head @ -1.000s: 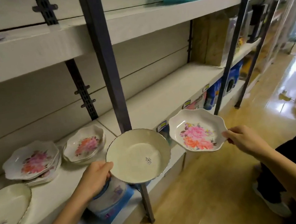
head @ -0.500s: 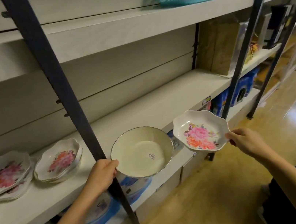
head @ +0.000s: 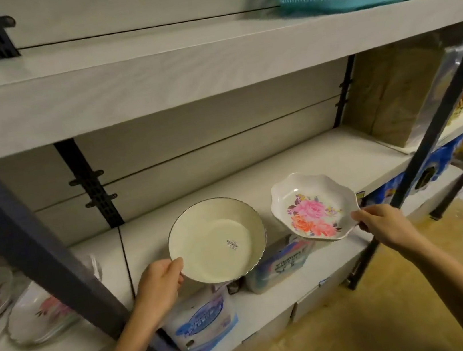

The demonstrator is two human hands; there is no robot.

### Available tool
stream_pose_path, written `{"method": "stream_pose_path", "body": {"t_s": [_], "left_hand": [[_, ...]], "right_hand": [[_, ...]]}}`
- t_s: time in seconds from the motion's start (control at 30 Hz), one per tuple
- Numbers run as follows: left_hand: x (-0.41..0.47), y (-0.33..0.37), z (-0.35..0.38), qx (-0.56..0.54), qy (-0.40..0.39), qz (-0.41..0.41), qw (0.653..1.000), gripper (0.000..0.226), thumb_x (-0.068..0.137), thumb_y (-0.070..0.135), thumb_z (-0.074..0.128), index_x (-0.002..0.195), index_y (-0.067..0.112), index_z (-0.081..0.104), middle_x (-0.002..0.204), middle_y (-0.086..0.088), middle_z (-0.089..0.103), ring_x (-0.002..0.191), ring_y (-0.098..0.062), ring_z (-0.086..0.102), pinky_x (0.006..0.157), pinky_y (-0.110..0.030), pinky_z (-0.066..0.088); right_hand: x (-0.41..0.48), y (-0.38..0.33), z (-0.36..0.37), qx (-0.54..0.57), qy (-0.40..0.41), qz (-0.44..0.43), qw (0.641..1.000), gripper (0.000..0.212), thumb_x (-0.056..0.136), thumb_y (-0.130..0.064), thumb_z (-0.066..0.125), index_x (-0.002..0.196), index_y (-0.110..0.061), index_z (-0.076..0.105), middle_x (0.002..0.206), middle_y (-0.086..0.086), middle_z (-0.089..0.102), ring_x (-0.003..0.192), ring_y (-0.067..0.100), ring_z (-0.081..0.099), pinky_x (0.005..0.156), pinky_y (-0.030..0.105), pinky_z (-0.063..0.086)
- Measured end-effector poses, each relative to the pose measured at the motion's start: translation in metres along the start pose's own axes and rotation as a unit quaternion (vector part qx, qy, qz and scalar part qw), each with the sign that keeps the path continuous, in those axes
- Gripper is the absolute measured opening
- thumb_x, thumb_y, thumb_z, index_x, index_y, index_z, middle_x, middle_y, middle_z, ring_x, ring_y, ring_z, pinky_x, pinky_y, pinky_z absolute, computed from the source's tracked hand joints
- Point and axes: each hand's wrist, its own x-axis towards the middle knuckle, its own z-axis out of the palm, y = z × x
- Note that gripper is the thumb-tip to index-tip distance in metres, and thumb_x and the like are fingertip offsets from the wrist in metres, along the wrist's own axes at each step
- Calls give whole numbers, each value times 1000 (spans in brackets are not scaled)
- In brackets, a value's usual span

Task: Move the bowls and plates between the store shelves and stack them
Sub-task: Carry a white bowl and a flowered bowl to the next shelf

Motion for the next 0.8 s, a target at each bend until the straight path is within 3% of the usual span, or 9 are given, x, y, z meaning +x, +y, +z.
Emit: {"method": "stream_pose_path", "body": {"t_s": [0.13, 0.27, 0.6, 0.8], "left_hand": [[28, -3, 9, -30, 30, -41, 998, 40, 93, 14, 46, 53, 9, 46, 49, 0, 37, 48, -15, 32, 49, -28, 25], [54, -8, 21, -66, 76, -101, 990, 38, 93, 14, 47, 56, 8, 46, 53, -3, 39, 49, -15, 32, 48, -25, 24], [119, -24, 47, -23, 176, -169, 970, 42, 91, 10, 46, 50, 8, 45, 50, -6, 42, 50, -19, 36, 51, -28, 24], [141, -28, 58, 2, 195, -199, 960, 43, 91, 10, 47, 48, 9, 46, 51, -7, 44, 61, -24, 44, 64, -31, 31]], "right_hand": [[48, -1, 13, -7, -32, -22, 999, 35, 94, -25, 48, 82, 1, 68, 82, 14, 66, 81, 32, 60, 82, 47, 48], [98, -5, 29, -47, -78, -54, 994, 40, 92, -24, 49, 53, -16, 56, 57, 1, 54, 58, 21, 48, 57, 32, 36], [189, -25, 48, -97, -153, -120, 976, 43, 89, -20, 48, 46, -19, 48, 55, 1, 54, 58, 22, 48, 55, 28, 35], [220, -28, 56, -115, -172, -146, 967, 42, 91, -21, 46, 49, -19, 51, 67, 8, 60, 63, 23, 52, 55, 27, 37]]}}
